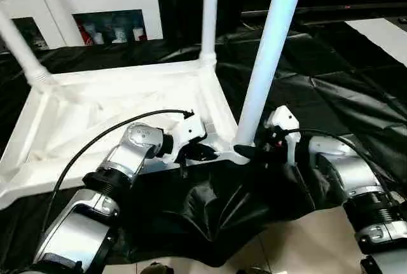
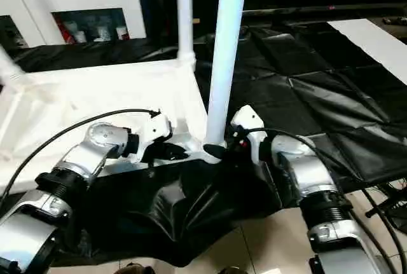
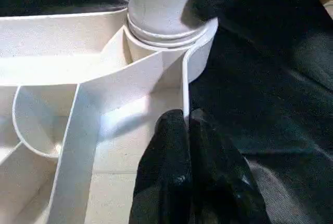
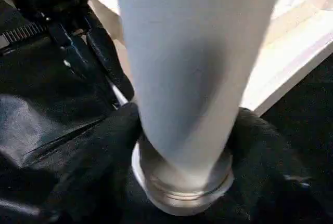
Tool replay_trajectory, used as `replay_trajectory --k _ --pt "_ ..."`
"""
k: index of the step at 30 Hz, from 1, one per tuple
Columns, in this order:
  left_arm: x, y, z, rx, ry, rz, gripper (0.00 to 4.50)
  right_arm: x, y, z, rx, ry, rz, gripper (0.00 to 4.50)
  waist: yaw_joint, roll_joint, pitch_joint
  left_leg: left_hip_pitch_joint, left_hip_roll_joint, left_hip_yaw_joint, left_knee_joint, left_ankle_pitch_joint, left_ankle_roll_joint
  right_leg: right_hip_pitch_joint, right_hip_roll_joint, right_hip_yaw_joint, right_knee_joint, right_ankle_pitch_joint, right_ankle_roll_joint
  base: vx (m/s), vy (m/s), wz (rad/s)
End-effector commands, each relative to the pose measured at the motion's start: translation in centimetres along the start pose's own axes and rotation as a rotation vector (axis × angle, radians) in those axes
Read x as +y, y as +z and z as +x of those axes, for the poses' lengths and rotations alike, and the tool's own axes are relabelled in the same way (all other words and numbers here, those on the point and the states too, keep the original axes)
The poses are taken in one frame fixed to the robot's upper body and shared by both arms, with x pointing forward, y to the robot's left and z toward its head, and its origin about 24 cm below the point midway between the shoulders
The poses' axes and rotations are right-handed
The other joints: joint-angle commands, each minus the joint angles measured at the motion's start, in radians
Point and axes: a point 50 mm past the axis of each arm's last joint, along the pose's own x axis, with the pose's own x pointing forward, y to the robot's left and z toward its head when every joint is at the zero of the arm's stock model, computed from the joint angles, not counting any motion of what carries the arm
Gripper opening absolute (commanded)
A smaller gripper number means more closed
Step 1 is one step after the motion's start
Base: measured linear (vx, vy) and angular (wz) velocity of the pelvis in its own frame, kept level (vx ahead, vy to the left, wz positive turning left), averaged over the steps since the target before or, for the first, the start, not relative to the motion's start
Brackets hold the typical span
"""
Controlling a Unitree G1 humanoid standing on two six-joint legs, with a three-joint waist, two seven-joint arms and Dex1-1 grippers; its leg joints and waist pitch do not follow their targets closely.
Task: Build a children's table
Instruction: Rotate leg to tighten
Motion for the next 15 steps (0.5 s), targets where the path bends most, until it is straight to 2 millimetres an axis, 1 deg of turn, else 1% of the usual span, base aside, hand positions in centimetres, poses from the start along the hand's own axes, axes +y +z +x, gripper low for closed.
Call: replay_trajectory --k 1,3,8,9,10,11,12,13,14,15 --pt "-0.1 1.1 0.2 -0.026 -0.013 0.052 0.0 1.3 0.1 1.0 0.0 0.105 -0.009 2.44 0.001 -0.013 -0.072 0.025 0.041 -0.02 -0.067 -0.304 0.04 0.039 -0.055 0.039 -0.083 -0.361 -0.213 0.0 0.0 0.0" --pt "-0.1 1.1 0.2 -0.026 -0.016 0.052 0.0 1.4 0.1 1.0 0.0 0.114 -0.007 2.21 0.002 -0.014 -0.072 0.025 0.041 -0.02 -0.067 -0.301 0.04 0.039 -0.055 0.039 -0.082 -0.353 -0.213 0.0 0.0 0.0" --pt "0.3 1.3 0.5 -0.027 0.037 0.039 0.0 1.7 -0.1 1.3 -0.015 0.098 0.013 2.07 0.005 -0.015 -0.074 0.023 0.041 -0.019 -0.065 -0.274 0.048 0.041 -0.055 0.04 -0.077 -0.315 -0.221 0.0 0.0 0.0" --pt "0.6 1.6 0.8 -0.034 0.08 0.026 0.0 1.6 -0.1 1.7 -0.033 0.059 0.037 2.05 0.005 -0.015 -0.073 0.024 0.04 -0.018 -0.065 -0.275 0.048 0.039 -0.055 0.04 -0.079 -0.323 -0.219 0.0 0.0 0.0" --pt "0.7 1.6 0.9 -0.034 0.087 0.023 0.0 1.6 -0.1 1.8 -0.034 0.047 0.041 2.05 0.006 -0.015 -0.073 0.024 0.04 -0.02 -0.066 -0.281 0.044 0.039 -0.056 0.039 -0.081 -0.34 -0.215 0.0 0.0 0.0" --pt "1.0 2.0 1.3 -0.037 0.137 0.005 0.0 1.2 -0.3 2.5 -0.043 -0.047 0.072 2.05 0.005 -0.015 -0.073 0.024 0.039 -0.019 -0.066 -0.283 0.041 0.039 -0.056 0.039 -0.081 -0.348 -0.211 0.0 0.0 0.0" --pt "1.0 2.0 1.3 -0.037 0.137 0.005 0.0 1.2 -0.3 2.5 -0.043 -0.047 0.072 2.04 0.003 -0.014 -0.071 0.024 0.039 -0.02 -0.067 -0.288 0.036 0.036 -0.055 0.04 -0.082 -0.359 -0.208 0.0 0.0 0.0" --pt "1.4 2.5 1.9 -0.046 0.195 -0.027 0.0 0.8 -0.5 3.3 -0.051 -0.176 0.103 2.04 0.0 -0.016 -0.071 0.027 0.037 -0.022 -0.068 -0.305 0.024 0.035 -0.056 0.037 -0.087 -0.393 -0.198 0.0 0.0 0.0" --pt "1.6 2.8 2.2 -0.048 0.226 -0.038 0.0 0.6 -0.6 3.8 -0.055 -0.24 0.131 2.04 -0.006 -0.012 -0.068 0.03 0.035 -0.023 -0.068 -0.331 0.007 0.028 -0.057 0.037 -0.09 -0.437 -0.19 0.0 0.0 0.0" --pt "1.6 2.8 2.2 -0.048 0.226 -0.038 0.0 0.6 -0.6 3.8 -0.055 -0.24 0.131 2.04 -0.01 -0.013 -0.068 0.031 0.034 -0.025 -0.069 -0.343 0.0 0.028 -0.056 0.035 -0.093 -0.461 -0.182 0.0 0.0 0.0"
